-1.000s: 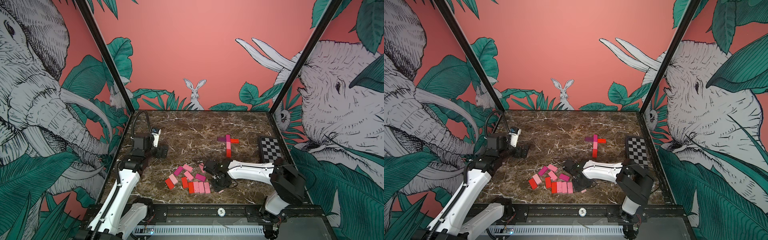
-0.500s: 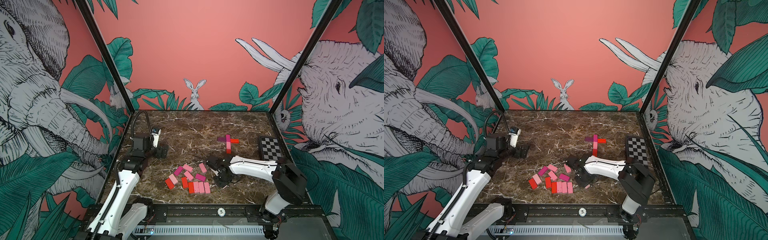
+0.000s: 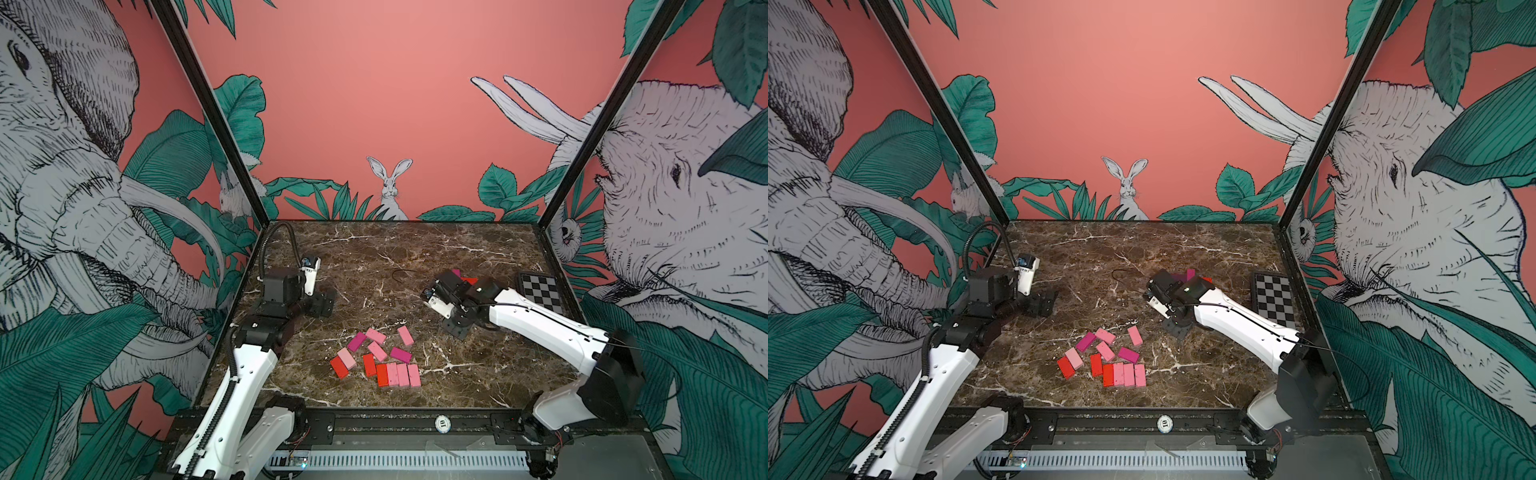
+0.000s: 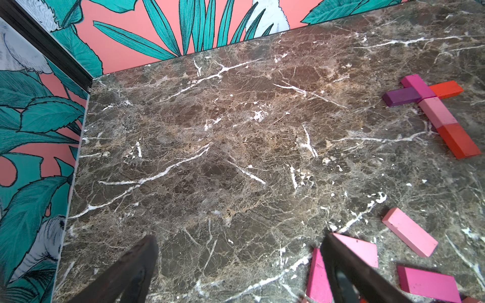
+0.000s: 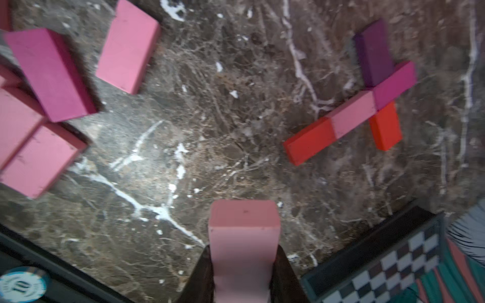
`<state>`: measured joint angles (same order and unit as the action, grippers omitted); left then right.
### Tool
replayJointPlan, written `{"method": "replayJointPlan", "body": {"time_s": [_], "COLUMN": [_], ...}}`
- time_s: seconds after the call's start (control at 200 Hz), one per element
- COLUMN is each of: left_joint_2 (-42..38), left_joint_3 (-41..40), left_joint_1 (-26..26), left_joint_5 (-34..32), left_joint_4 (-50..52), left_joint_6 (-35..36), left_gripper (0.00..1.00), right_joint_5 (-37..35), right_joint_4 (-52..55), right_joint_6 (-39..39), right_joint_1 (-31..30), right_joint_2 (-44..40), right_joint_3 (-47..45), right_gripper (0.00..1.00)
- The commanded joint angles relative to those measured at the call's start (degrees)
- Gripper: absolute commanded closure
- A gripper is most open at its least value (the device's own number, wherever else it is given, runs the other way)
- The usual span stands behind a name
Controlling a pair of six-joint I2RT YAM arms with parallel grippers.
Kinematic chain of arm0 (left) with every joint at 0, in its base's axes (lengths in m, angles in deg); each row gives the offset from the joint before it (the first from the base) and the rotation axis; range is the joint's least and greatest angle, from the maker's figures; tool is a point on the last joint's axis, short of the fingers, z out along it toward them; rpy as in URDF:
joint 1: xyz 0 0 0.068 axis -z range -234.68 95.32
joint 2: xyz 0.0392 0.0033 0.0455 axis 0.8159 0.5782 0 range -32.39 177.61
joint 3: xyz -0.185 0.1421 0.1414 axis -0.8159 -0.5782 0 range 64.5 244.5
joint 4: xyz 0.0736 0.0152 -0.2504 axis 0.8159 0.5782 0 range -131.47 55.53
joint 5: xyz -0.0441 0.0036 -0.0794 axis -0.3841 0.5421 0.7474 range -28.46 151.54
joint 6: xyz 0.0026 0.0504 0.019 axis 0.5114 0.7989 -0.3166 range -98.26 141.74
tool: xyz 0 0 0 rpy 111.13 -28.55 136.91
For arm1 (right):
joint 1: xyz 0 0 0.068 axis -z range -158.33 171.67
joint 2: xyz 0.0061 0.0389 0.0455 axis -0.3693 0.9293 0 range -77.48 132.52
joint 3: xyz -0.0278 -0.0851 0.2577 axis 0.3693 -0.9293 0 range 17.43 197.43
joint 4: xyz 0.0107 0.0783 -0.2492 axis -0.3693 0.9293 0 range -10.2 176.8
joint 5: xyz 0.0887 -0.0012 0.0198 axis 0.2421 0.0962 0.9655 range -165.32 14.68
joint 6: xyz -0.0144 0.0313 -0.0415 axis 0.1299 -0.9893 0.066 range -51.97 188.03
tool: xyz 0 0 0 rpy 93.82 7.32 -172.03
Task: Assemble the letter t with building blocks
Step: Assemble the building block at the center of the board.
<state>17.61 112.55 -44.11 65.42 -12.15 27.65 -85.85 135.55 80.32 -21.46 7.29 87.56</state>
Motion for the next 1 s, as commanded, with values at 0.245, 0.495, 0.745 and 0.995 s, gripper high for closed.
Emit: {"method": "replayJointPlan", "body": {"time_s": [0.245, 0.495, 0.745, 0.995], "left_joint_2": [-0.6, -1.2, -1.2, -1.1], "left_joint_3": [-0.1, -0.5, -0.5, -0.8], "left_joint_1": [0.0, 0.0, 0.0, 0.0], "left_joint_5": [0.6, 0.1, -0.1, -0.3], "left_joint_4": [0.9, 0.9, 0.6, -0.1], "left_joint_6": [0.6, 0.7, 0.2, -0.6], "left_gripper": [0.01, 0.01, 0.01, 0.01], "right_joint_5": [4.5, 5.3, 9.5, 12.6], "right_joint_4": [2.4, 4.2, 0.6, 2.3], "right_joint_6": [31.0, 43.2, 50.7, 54.2], "right_joint_1": [8.8, 15.1, 19.2, 23.1], "right_joint_2": [1.7, 6.4, 9.6, 15.8], "right_joint_3": [2.0, 4.3, 3.3, 7.9], "right_gripper": [1.00, 1.00, 1.00, 1.00]}}
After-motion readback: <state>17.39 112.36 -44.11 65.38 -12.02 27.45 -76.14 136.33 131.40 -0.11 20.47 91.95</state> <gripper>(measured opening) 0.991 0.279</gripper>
